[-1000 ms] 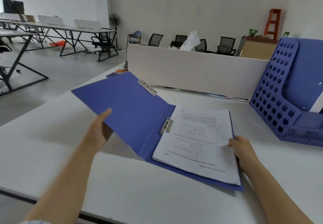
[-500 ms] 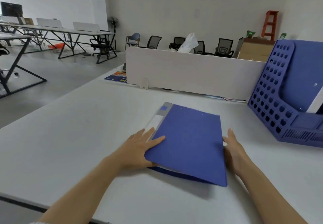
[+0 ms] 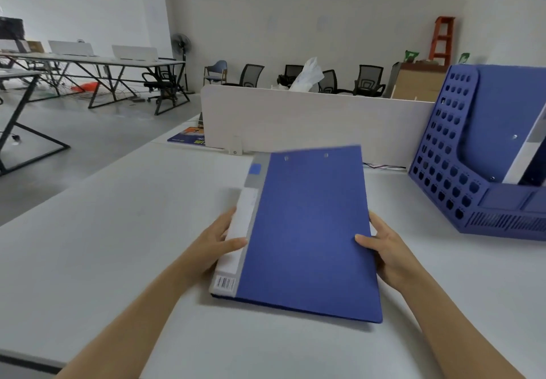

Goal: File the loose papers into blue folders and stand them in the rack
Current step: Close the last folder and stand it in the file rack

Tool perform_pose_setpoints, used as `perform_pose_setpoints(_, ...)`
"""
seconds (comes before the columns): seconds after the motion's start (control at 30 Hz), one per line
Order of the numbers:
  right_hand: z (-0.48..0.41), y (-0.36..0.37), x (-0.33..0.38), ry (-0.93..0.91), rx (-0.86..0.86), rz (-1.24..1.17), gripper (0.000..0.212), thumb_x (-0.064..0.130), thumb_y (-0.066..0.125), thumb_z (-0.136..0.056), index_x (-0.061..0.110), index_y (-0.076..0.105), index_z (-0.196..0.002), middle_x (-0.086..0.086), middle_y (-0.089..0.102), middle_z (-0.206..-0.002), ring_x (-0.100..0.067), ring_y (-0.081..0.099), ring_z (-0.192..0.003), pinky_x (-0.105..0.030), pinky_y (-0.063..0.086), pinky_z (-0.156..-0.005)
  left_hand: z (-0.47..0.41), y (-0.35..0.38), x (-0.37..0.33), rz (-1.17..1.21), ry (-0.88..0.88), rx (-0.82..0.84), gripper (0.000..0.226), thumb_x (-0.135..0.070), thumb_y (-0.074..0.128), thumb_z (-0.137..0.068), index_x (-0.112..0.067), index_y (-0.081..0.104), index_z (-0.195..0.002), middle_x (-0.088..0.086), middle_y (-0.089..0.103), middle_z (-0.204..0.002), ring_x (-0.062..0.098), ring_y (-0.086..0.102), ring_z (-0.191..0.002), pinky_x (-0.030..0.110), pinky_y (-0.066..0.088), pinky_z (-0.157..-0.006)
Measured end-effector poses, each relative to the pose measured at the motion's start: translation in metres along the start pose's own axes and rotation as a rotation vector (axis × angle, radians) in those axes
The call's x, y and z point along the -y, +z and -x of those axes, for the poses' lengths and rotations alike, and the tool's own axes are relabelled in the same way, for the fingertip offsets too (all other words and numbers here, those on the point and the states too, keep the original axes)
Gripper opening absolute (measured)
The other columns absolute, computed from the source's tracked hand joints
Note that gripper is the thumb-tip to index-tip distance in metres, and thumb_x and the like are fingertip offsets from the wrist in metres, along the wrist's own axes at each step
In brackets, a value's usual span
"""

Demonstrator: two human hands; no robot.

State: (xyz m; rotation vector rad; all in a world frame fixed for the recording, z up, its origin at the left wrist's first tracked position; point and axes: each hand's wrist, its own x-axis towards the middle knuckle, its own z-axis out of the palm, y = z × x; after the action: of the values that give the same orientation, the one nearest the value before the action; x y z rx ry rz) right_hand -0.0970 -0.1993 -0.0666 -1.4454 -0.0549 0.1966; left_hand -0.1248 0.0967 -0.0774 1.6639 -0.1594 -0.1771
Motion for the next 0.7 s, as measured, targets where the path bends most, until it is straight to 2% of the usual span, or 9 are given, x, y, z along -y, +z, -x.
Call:
perform_pose_setpoints(0.1, 0.003, 0.002, 0.004, -0.133, 0.081, -0.12, 0.069, 0.028, 0.084, -0.058, 0.042, 0.054, -0.118, 0.009, 0.073, -0.103, -0.018, 0.072, -0.085, -0.03, 0.06, -0.066, 0.002, -0.002, 0.001, 0.267, -0.094, 0.06, 0.109, -0.039, 0.092, -0.017, -0.025, 0.051, -0.117, 0.002, 0.073, -0.097, 0.023, 0.072, -0.084, 0.032, 0.058, -0.063)
perform_pose_setpoints(0.17, 0.006, 0.004, 0.007, -0.212, 0.072, -0.198, 0.086, 0.041, 0.091, -0.029, 0.041, 0.058, -0.109, 0.008, 0.074, -0.099, -0.017, 0.072, -0.082, -0.028, 0.058, -0.061, 0.004, -0.002, 0.004, 0.385, -0.183, 0.129, 0.103, -0.028, 0.093, -0.013, -0.013, 0.057, -0.109, 0.013, 0.074, -0.088, 0.029, 0.071, -0.076, 0.038, 0.058, -0.06)
perform_pose_setpoints(0.2, 0.007, 0.005, 0.008, -0.247, 0.034, -0.199, 0.085, 0.045, 0.091, -0.027, 0.038, 0.059, -0.106, 0.007, 0.074, -0.097, -0.017, 0.072, -0.081, -0.028, 0.058, -0.059, 0.006, 0.001, 0.005, 0.403, -0.197, 0.151, 0.102, -0.023, 0.092, -0.014, -0.01, 0.057, -0.109, 0.015, 0.073, -0.089, 0.031, 0.071, -0.078, 0.04, 0.058, -0.062)
perform_pose_setpoints(0.3, 0.008, 0.011, 0.008, -0.307, -0.191, 0.03, 0.052, 0.031, 0.076, -0.072, 0.029, 0.05, -0.118, 0.0, 0.069, -0.109, -0.021, 0.067, -0.094, -0.03, 0.055, -0.071, 0.005, 0.007, 0.003, 0.419, -0.126, 0.109, 0.085, -0.006, 0.081, -0.031, -0.01, 0.055, -0.112, 0.013, 0.072, -0.088, 0.031, 0.07, -0.08, 0.042, 0.058, -0.062)
perform_pose_setpoints(0.37, 0.004, 0.013, 0.004, -0.352, -0.388, 0.442, 0.059, 0.019, 0.058, -0.089, 0.023, 0.03, -0.141, -0.005, 0.054, -0.129, -0.024, 0.054, -0.115, -0.036, 0.048, -0.091, 0.005, 0.016, -0.007, 0.476, -0.011, 0.008, 0.053, 0.001, 0.062, -0.049, -0.013, 0.059, -0.1, 0.008, 0.072, -0.076, 0.025, 0.071, -0.07, 0.036, 0.057, -0.054)
perform_pose_setpoints(0.47, 0.005, 0.02, -0.002, -0.471, -0.441, 0.658, 0.069, 0.026, 0.056, -0.09, 0.019, 0.017, -0.146, -0.005, 0.036, -0.145, -0.022, 0.035, -0.133, -0.042, 0.033, -0.11, -0.007, 0.037, -0.016, 0.228, 0.241, -0.268, 0.037, -0.009, 0.057, -0.047, -0.017, 0.059, -0.083, -0.002, 0.062, -0.063, 0.013, 0.059, -0.063, 0.021, 0.048, -0.056)
perform_pose_setpoints(0.57, 0.013, 0.03, 0.0, -0.53, -0.258, 0.558, 0.074, 0.076, 0.045, -0.072, 0.04, 0.022, -0.132, 0.014, 0.037, -0.139, -0.001, 0.038, -0.127, -0.021, 0.034, -0.106, -0.024, 0.068, -0.021, -0.217, 0.51, -0.574, 0.039, -0.017, 0.05, -0.06, -0.013, 0.063, -0.097, -0.01, 0.06, -0.071, -0.003, 0.05, -0.058, 0.006, 0.039, -0.056)
perform_pose_setpoints(0.63, 0.017, 0.035, 0.003, -0.516, -0.131, 0.399, 0.082, 0.089, 0.044, -0.055, 0.047, 0.026, -0.124, 0.025, 0.041, -0.127, 0.017, 0.044, -0.114, -0.006, 0.039, -0.092, -0.035, 0.091, -0.017, -0.564, 0.697, -0.725, 0.054, -0.006, 0.041, -0.068, -0.019, 0.055, -0.119, 0.004, 0.07, -0.098, 0.004, 0.06, -0.084, 0.013, 0.044, -0.074)
perform_pose_setpoints(0.7, 0.021, 0.037, 0.009, -0.498, -0.085, 0.24, 0.067, 0.072, 0.063, -0.057, 0.036, 0.044, -0.11, 0.021, 0.055, -0.104, 0.018, 0.054, -0.09, -0.008, 0.047, -0.079, -0.041, 0.111, -0.009, -0.802, 0.876, -0.86, 0.041, -0.006, 0.036, -0.084, -0.023, 0.052, -0.117, 0.012, 0.07, -0.108, 0.023, 0.067, -0.099, 0.027, 0.045, -0.081)
